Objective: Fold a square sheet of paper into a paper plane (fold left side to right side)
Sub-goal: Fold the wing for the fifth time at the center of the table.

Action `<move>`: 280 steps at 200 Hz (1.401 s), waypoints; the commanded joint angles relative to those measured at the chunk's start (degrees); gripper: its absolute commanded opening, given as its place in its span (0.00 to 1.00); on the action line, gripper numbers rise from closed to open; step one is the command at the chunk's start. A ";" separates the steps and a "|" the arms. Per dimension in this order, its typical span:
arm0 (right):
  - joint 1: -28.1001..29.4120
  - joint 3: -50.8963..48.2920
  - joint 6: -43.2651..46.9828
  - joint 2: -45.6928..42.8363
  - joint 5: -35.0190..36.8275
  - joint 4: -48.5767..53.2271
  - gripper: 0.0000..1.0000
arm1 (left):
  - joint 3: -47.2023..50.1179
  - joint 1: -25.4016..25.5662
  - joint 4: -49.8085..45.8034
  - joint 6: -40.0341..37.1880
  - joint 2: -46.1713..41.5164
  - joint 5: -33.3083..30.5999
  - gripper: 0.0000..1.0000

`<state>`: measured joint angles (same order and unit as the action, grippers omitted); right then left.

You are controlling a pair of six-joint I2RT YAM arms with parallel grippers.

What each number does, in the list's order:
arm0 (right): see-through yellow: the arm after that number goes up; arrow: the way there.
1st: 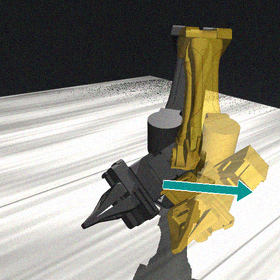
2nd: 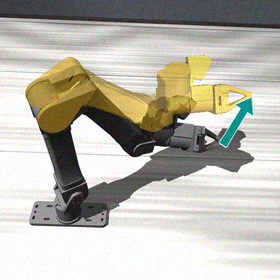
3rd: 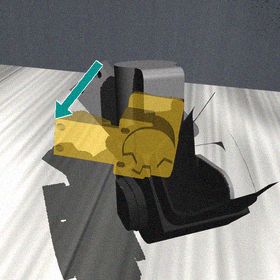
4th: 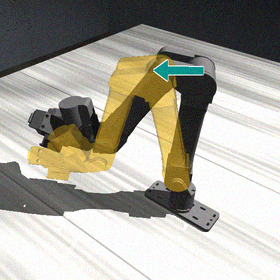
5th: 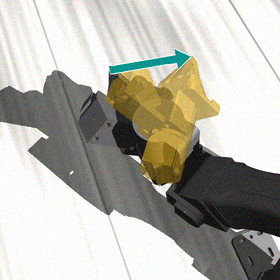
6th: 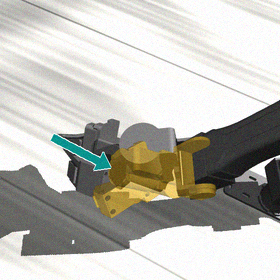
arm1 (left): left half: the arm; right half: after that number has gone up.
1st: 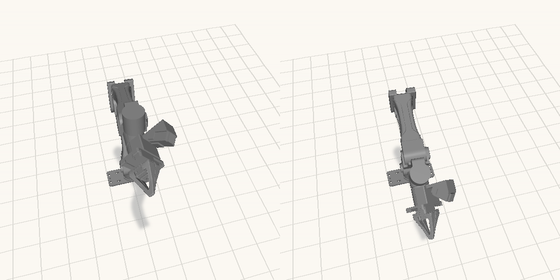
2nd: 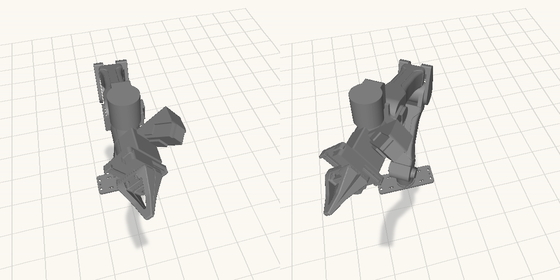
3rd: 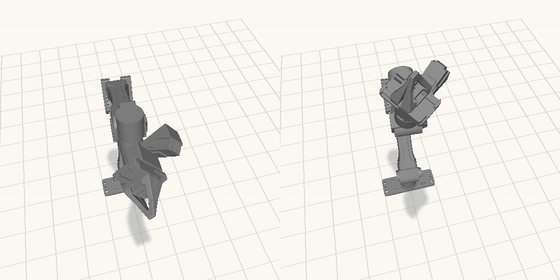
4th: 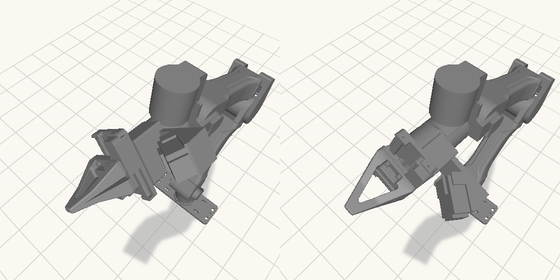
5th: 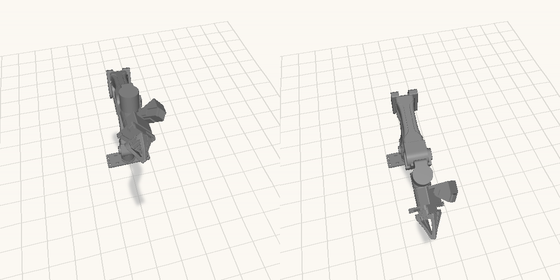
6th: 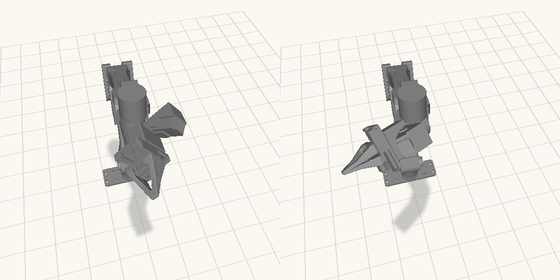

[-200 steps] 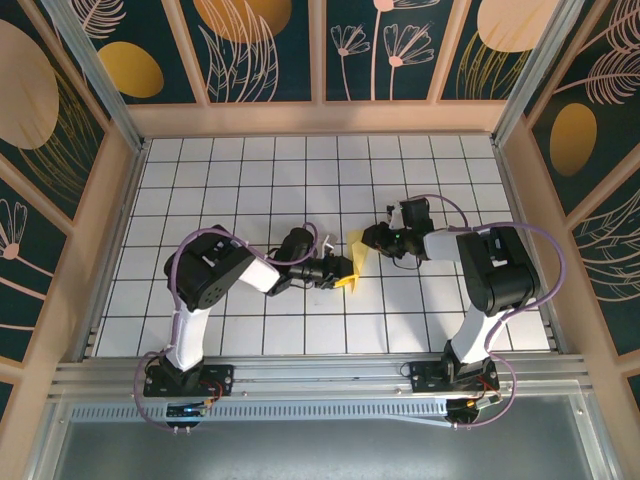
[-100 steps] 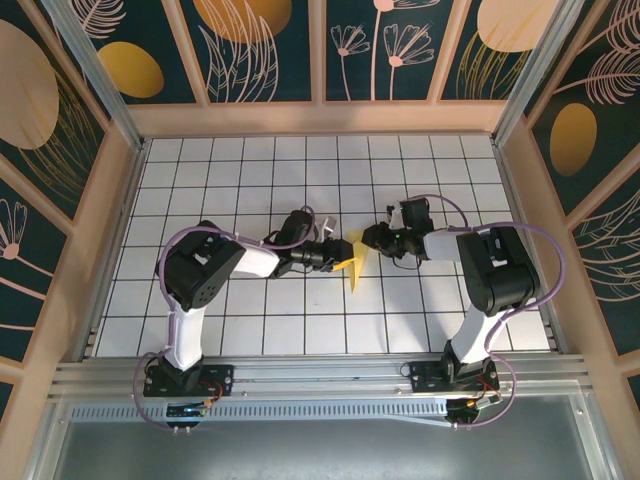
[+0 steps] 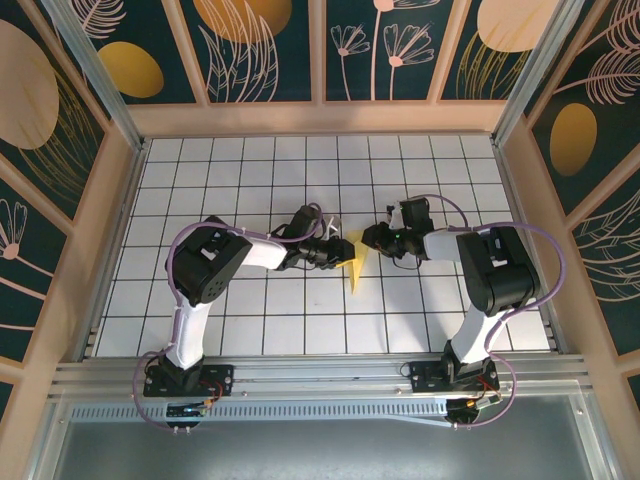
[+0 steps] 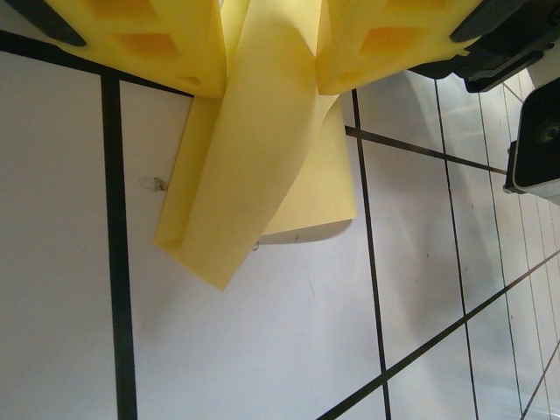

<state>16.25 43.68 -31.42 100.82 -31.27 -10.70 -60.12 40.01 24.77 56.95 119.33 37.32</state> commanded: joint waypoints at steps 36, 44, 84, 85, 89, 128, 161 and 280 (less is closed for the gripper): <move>1.37 -0.27 2.15 2.72 3.31 1.38 0.34 | -2.00 -0.30 -4.00 -2.52 1.56 -2.23 0.15; 1.40 -0.26 2.15 2.80 3.32 1.43 0.34 | -2.02 -0.28 -4.28 -2.69 1.77 -2.37 0.14; 1.50 0.08 2.24 2.24 3.13 1.54 0.34 | -2.02 -0.29 -5.24 -2.91 2.18 -2.95 0.11; 1.46 0.08 2.24 2.22 3.14 1.51 0.34 | -2.02 -0.29 -5.25 -2.95 2.20 -3.00 0.11; 1.48 0.15 2.24 2.11 3.14 1.63 0.34 | -1.96 -0.29 -5.27 -3.01 2.21 -3.10 0.11; 1.50 0.44 1.94 1.95 2.63 1.46 0.34 | -1.26 -0.28 -5.74 -2.99 2.09 -3.33 0.09; 1.37 0.54 1.28 0.95 2.09 1.03 0.34 | -0.31 -0.28 -6.58 -3.18 1.87 -4.64 0.07; 1.03 0.35 0.03 -1.59 1.34 0.31 0.35 | 0.93 -0.11 -8.37 -3.33 2.09 -7.23 0.04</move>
<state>16.51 43.77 -30.85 100.42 -31.09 -10.46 -60.60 40.07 22.26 54.85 119.87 34.15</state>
